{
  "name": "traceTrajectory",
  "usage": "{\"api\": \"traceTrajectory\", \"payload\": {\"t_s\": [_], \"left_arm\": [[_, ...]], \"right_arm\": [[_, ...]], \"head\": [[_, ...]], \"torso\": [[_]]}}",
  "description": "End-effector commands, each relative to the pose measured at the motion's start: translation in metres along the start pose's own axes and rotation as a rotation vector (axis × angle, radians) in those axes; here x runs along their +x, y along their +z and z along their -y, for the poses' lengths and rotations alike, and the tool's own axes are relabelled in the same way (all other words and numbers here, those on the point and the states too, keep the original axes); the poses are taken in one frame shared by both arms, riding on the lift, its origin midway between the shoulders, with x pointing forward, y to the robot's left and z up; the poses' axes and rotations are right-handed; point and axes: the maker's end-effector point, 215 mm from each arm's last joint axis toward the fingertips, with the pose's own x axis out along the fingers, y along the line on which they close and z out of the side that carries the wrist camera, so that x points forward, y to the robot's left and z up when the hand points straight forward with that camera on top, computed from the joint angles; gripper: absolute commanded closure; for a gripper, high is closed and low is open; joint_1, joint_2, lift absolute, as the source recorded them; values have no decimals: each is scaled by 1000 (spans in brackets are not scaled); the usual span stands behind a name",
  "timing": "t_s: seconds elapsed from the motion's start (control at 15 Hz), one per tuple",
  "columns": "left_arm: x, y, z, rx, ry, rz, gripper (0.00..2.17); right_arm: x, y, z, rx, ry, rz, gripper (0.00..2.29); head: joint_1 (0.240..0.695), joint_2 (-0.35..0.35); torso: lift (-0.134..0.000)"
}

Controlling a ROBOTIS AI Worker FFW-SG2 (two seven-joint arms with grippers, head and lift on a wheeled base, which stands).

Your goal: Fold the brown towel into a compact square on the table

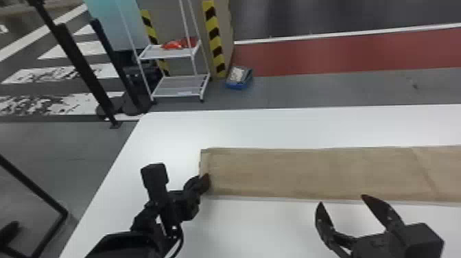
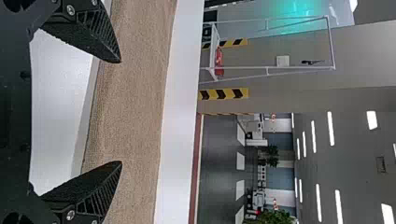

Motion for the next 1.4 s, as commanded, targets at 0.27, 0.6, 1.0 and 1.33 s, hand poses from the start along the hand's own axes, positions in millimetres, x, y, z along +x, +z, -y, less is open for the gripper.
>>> {"api": "traceTrajectory", "payload": {"t_s": [0.27,0.6,1.0,1.33], "left_arm": [[-25,-4,-7,-35,-119,-25,2142],[-60,17,-88,-119,-62,22,2142],[-97,57,-123,-241,-28,47,2142],[-115,125,8,-33,-129,45,2142]], "right_arm": [[1,-3,-2,13,0,-10,113],[4,-4,-2,16,1,-11,113],[6,-2,9,14,-16,-7,113],[-14,5,80,46,-144,9,113]], "head": [[695,234],[695,299],[695,350],[695,342]], "torso": [[-119],[-119],[-119],[-119]]}}
